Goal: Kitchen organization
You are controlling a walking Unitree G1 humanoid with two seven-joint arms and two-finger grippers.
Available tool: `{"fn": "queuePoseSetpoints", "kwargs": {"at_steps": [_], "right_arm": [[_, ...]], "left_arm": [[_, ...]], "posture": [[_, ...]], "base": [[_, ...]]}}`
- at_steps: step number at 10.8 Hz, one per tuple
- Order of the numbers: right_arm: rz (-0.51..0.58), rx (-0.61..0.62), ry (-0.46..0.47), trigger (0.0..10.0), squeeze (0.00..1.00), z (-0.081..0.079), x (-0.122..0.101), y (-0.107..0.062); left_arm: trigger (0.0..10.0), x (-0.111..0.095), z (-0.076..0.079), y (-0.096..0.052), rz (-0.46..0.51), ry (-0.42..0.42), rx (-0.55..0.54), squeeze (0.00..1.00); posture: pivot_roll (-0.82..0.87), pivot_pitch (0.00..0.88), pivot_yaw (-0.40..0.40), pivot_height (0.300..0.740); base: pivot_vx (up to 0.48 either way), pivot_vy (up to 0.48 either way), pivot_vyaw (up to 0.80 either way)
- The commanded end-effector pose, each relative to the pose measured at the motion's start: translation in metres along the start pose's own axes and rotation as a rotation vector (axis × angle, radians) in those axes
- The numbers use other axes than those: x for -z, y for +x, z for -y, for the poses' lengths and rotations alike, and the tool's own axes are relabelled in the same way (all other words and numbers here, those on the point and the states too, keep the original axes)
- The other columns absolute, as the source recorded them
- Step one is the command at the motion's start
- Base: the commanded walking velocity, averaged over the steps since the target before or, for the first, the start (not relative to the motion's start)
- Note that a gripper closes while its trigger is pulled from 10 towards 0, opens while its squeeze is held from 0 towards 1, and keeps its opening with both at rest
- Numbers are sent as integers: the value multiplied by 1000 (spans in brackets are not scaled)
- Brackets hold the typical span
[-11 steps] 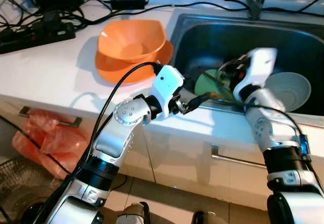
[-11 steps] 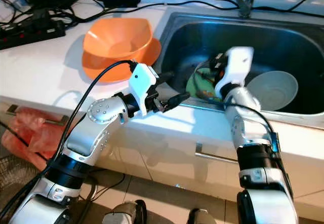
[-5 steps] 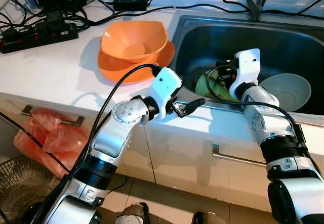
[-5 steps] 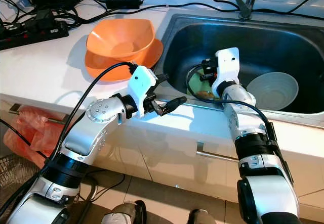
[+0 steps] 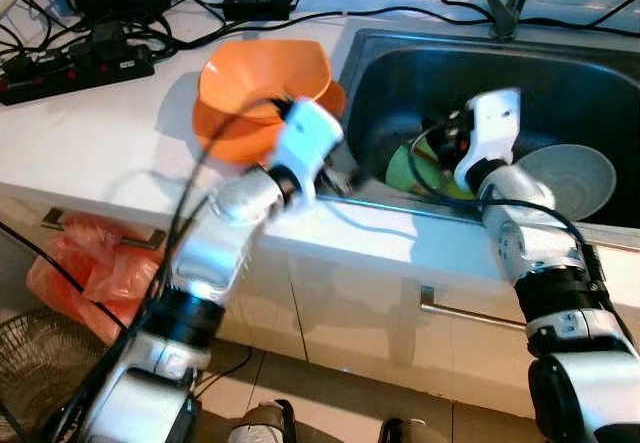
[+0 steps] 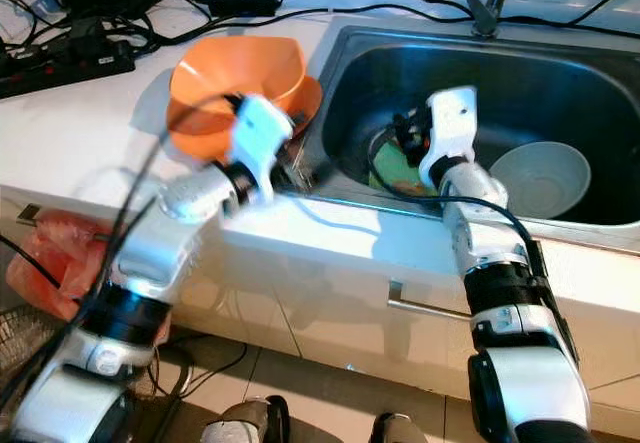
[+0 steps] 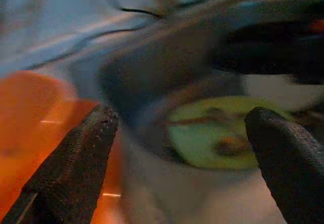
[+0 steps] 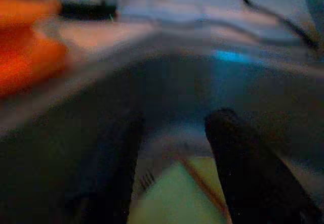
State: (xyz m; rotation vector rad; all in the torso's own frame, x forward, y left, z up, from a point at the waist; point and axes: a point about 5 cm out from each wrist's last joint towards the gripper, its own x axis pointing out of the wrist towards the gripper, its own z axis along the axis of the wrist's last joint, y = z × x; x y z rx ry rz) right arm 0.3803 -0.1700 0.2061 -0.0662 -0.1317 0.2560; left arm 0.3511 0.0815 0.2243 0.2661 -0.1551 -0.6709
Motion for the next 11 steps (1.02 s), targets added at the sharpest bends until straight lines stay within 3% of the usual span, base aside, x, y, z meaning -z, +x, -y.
{"fn": "queuePoseSetpoints", "kwargs": {"at_steps": [1,3,5,6,7,9,11], "right_arm": [[53,-29,44,10000,1000,-6,-12,-3],[87,-84,103,10000,1000,-17,-22,-8],[125,-281,240,10000,957,-49,-36,-30],[99,-376,311,10000,0,-66,-40,-43],[87,-423,342,10000,0,-73,-42,-49],[59,-483,361,10000,0,-78,-46,-64],[32,-484,353,10000,0,-78,-46,-70]], "left_arm": [[10000,-7,-19,-2,19,29,-84,1000],[10000,-14,-34,-3,25,59,-134,1000],[10000,-22,-56,-4,9,152,-169,1000],[10000,-19,-65,-5,-44,199,-165,576],[10000,-15,-69,-5,-83,218,-157,0],[10000,0,-77,-8,-209,255,-92,0],[10000,8,-80,-10,-275,268,-26,0]], "posture": [[124,127,45,740],[123,128,46,740],[116,132,54,740],[112,135,57,740],[111,135,58,740],[99,137,62,740],[98,136,66,740]], "base": [[0,0,0],[0,0,0],[0,0,0],[0,0,0],[0,0,0],[0,0,0],[0,0,0]]}}
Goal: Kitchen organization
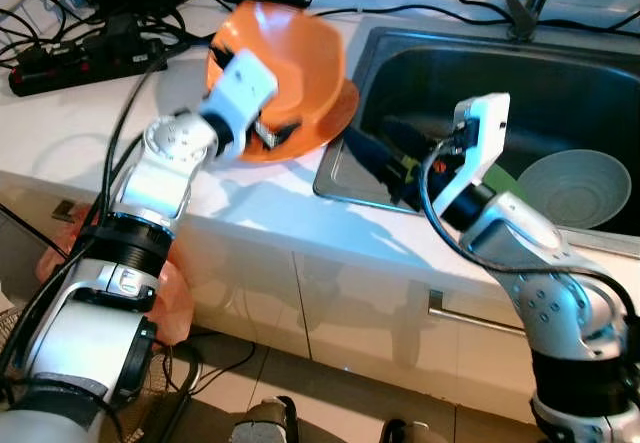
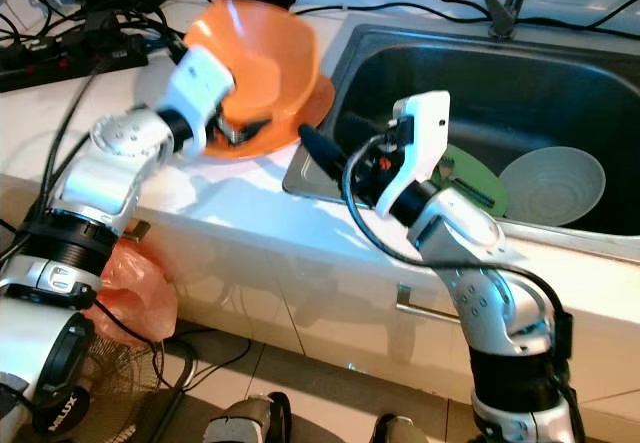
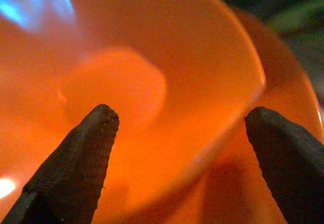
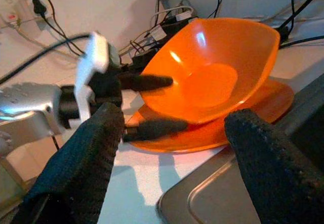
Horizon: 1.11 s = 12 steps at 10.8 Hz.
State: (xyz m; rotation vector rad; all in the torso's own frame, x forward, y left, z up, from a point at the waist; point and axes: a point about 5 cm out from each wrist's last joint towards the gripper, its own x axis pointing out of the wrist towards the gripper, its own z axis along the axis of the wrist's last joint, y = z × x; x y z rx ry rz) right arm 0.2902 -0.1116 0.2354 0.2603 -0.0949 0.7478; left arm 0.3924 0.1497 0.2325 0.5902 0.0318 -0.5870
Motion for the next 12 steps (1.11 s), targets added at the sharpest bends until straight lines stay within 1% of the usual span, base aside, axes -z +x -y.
{"fn": "queuePoseSetpoints", "kwargs": {"at_steps": [1,2,3,4,5,8,9,10,11,12], "right_arm": [[-11,-13,-4,10000,0,-5,-1,-2],[-18,-6,-6,10000,0,-5,-1,-3],[-22,0,-8,10000,973,-4,-1,-4],[-23,6,-9,10000,1000,-4,-1,-4],[-24,5,-10,10000,1000,-4,-1,-4],[-23,-2,-18,10000,1000,-4,-3,-3],[-25,0,-16,10000,333,-4,-4,-4],[-26,-2,-12,10000,0,-4,-4,-5],[-26,-3,-11,10000,0,-5,-4,-5],[-23,-6,-11,10000,0,-6,-4,-6]], "left_arm": [[10000,-3,-8,-1,-20,44,18,0],[10000,-6,-13,-1,-18,58,10,0],[10000,-9,-16,-1,-8,64,3,0],[10000,-13,-19,-1,5,69,-7,0],[10000,-13,-20,-1,9,68,-6,0],[10000,-7,-21,-1,-19,87,21,0],[10000,-1,-20,-1,-39,98,49,0],[8706,2,-19,0,-44,88,65,0],[4510,4,-17,1,-44,88,77,0],[0,8,-15,2,-54,100,94,0]], "posture": [[97,134,69,740],[97,132,69,740],[97,131,69,740],[96,128,67,740],[97,127,65,740],[98,125,64,740],[97,125,67,740],[95,126,69,740],[95,127,69,740],[91,128,70,740]], "base": [[0,0,0],[0,0,0],[0,0,0],[0,0,0],[0,0,0],[0,0,0],[0,0,0],[0,0,0],[0,0,0],[0,0,0]]}}
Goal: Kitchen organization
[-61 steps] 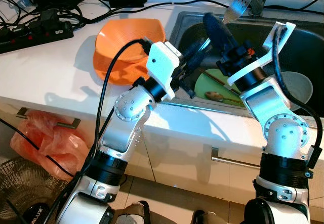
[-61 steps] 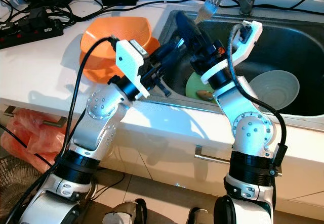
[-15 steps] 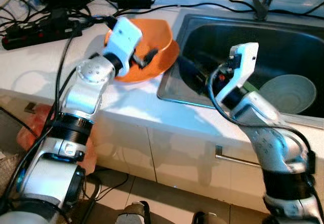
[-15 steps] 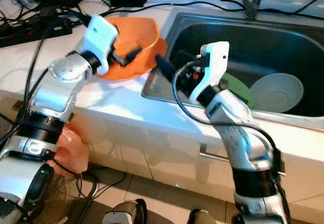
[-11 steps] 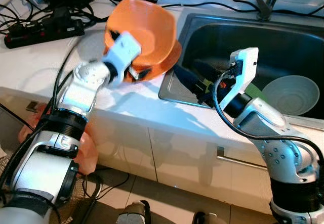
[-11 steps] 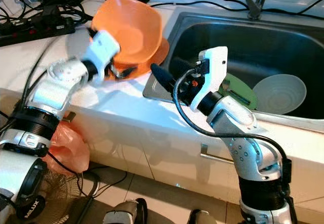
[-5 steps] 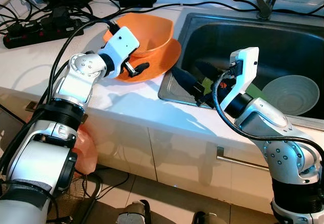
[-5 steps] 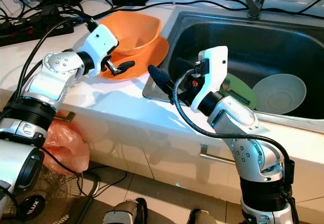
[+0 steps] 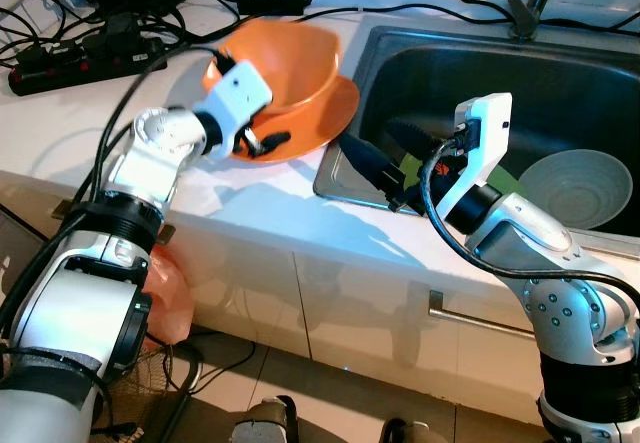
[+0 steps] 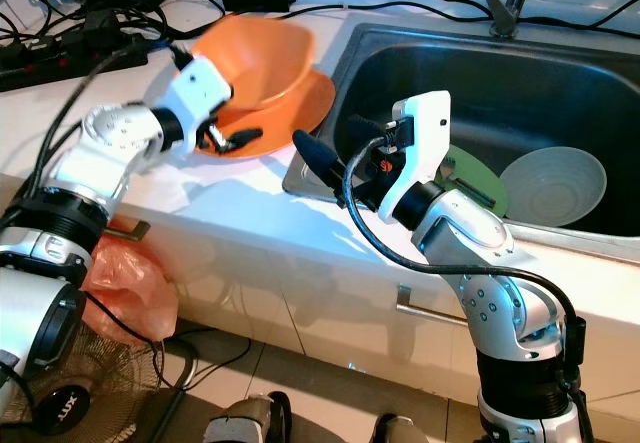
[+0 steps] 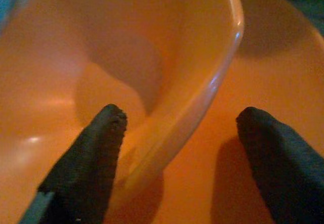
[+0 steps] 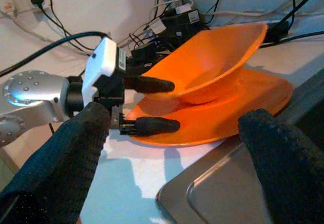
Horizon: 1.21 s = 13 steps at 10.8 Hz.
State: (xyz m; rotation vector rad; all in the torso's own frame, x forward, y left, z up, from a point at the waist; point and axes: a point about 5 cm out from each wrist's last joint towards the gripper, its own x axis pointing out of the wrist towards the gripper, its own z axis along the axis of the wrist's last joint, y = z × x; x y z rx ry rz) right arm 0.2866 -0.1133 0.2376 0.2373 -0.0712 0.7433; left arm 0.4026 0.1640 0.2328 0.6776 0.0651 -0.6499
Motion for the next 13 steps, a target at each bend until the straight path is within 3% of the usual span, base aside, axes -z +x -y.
{"fn": "queuePoseSetpoints", "kwargs": {"at_steps": [1,13], "right_arm": [[5,-13,3,10000,0,-4,-1,-3],[-9,7,20,10000,0,-1,2,-2]], "left_arm": [[0,0,0,1,-14,21,25,0],[0,-1,2,2,76,35,-13,0]], "posture": [[88,130,71,740],[88,135,53,740]], "base": [[0,0,0],[0,0,0]]}}
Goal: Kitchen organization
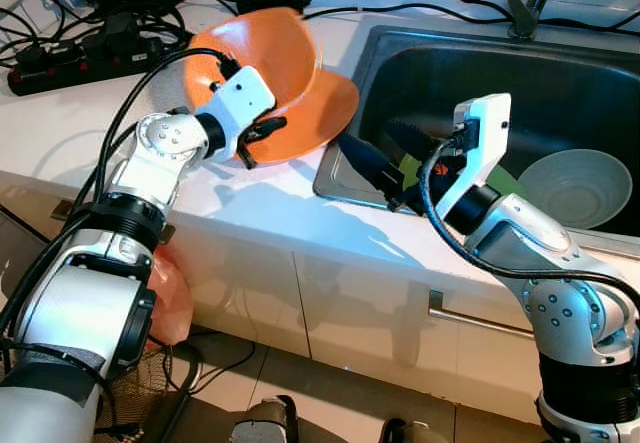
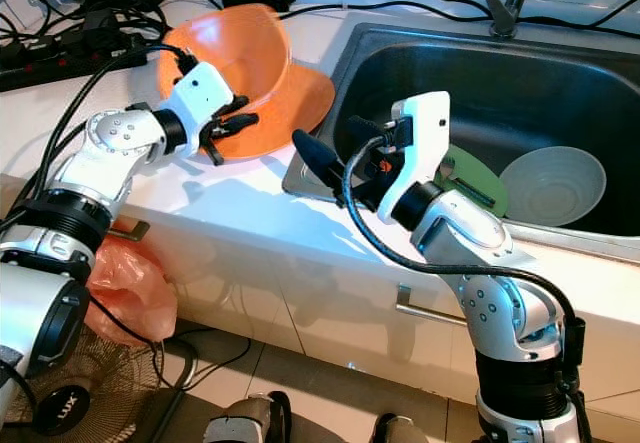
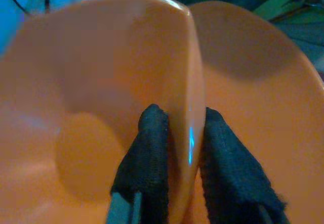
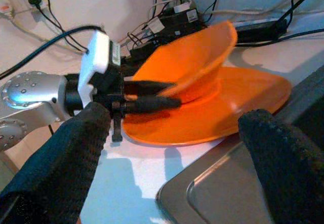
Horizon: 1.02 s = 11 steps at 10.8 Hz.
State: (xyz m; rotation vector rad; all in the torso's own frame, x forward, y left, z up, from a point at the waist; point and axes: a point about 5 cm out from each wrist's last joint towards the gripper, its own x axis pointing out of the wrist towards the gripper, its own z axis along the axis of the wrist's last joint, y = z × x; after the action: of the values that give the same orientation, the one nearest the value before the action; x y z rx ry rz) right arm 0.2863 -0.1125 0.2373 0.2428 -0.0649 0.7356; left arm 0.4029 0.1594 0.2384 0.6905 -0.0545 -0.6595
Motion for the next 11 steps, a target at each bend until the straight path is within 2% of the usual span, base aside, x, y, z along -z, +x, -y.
{"fn": "queuePoseSetpoints", "kwargs": {"at_steps": [1,3,4,6,8,10,11], "right_arm": [[-9,1,15,10000,0,0,2,-2],[-10,11,29,10000,0,2,3,-2],[-12,19,36,10000,0,4,4,-2],[-3,36,65,10000,0,7,4,-3],[11,73,96,10000,0,15,1,-2],[28,103,148,10000,0,23,-2,-1],[33,108,173,10000,0,25,-3,0]], "left_arm": [[0,6,3,-1,-17,-2,3,0],[0,-3,-2,-2,52,46,-48,0],[0,-16,-1,-3,151,135,-95,0],[0,-27,6,-6,263,230,-128,0],[0,-38,22,-16,406,413,-140,0],[0,-43,40,-28,516,557,-146,0],[0,-43,45,-31,545,592,-147,0]], "posture": [[87,135,52,740],[89,134,52,740],[89,134,52,740],[90,132,49,740],[95,130,46,740],[100,124,45,740],[100,123,45,740]], "base": [[0,0,0],[0,0,0],[0,0,0],[0,0,0],[0,0,0],[0,0,0],[0,0,0]]}}
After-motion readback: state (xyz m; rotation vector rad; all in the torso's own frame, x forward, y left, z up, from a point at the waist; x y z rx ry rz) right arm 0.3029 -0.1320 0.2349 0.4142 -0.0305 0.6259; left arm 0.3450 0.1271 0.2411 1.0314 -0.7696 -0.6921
